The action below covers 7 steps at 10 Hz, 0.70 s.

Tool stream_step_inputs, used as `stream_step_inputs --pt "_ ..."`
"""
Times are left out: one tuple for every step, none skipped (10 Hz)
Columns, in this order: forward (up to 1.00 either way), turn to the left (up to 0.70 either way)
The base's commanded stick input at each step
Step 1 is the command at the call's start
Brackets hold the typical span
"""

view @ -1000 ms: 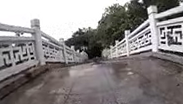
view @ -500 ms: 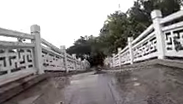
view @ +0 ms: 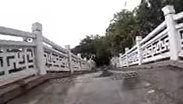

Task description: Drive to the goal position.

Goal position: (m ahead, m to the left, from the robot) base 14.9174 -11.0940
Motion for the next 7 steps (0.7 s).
stream_step_inputs --pt "0.03 0.01" --pt "0.03 0.01" --pt "0.03 0.01" --pt "0.03 0.01" --pt "0.03 0.01" --pt "0.03 0.01" --pt "0.03 0.01"
